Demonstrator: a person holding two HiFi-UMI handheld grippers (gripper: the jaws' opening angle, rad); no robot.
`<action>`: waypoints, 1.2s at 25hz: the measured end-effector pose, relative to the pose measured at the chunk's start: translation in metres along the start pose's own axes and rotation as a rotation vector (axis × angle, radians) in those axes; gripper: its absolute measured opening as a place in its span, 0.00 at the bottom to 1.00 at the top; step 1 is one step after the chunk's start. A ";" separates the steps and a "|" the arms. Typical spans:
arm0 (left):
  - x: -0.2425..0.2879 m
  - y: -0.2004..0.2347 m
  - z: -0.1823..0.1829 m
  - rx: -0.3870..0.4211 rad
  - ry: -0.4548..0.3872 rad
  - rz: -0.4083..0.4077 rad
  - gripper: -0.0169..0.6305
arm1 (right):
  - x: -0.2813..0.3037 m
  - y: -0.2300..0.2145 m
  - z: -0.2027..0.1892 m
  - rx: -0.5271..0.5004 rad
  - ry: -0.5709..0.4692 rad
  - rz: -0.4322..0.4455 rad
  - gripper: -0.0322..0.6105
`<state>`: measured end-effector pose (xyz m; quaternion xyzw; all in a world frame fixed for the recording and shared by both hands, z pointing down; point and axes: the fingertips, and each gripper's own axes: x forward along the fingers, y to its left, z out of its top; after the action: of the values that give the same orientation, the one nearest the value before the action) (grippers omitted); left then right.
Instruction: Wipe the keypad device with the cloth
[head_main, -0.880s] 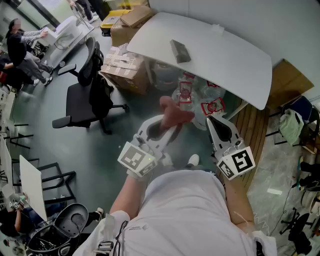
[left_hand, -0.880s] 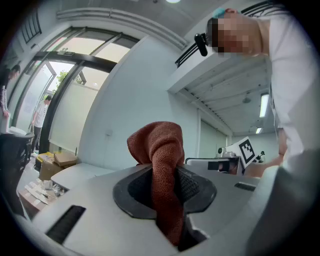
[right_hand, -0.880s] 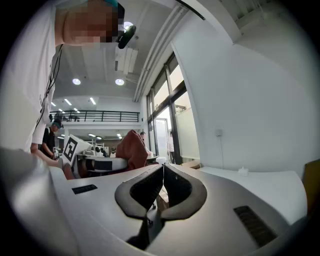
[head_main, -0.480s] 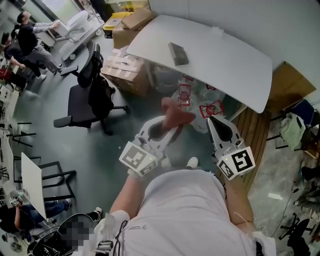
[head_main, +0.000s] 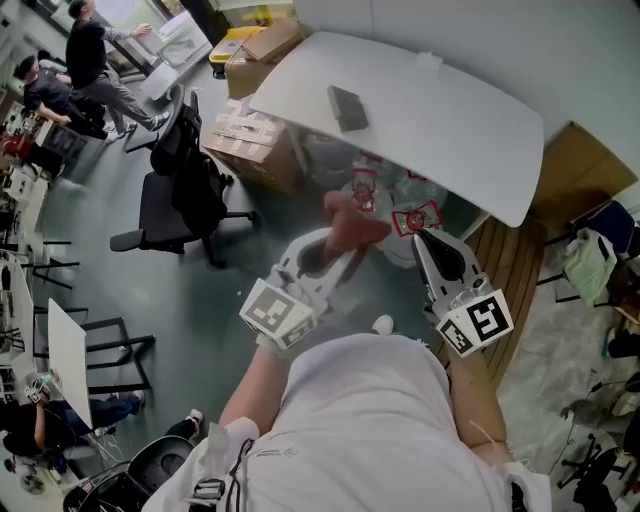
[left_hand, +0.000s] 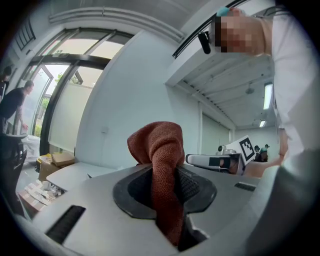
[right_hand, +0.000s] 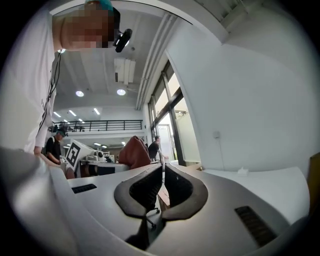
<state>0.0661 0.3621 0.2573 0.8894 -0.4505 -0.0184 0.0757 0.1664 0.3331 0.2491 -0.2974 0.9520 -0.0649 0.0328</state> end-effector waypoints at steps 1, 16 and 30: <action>0.002 -0.001 -0.002 0.001 0.005 0.003 0.16 | -0.001 -0.003 -0.003 -0.001 0.005 -0.002 0.10; 0.047 0.077 -0.026 -0.044 0.029 -0.021 0.16 | 0.059 -0.062 -0.027 0.049 0.061 -0.079 0.10; 0.099 0.271 -0.016 -0.046 0.084 -0.085 0.16 | 0.245 -0.127 -0.038 0.056 0.124 -0.182 0.10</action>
<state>-0.0900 0.1263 0.3174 0.9058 -0.4080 0.0052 0.1140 0.0333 0.0940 0.2988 -0.3772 0.9190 -0.1124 -0.0242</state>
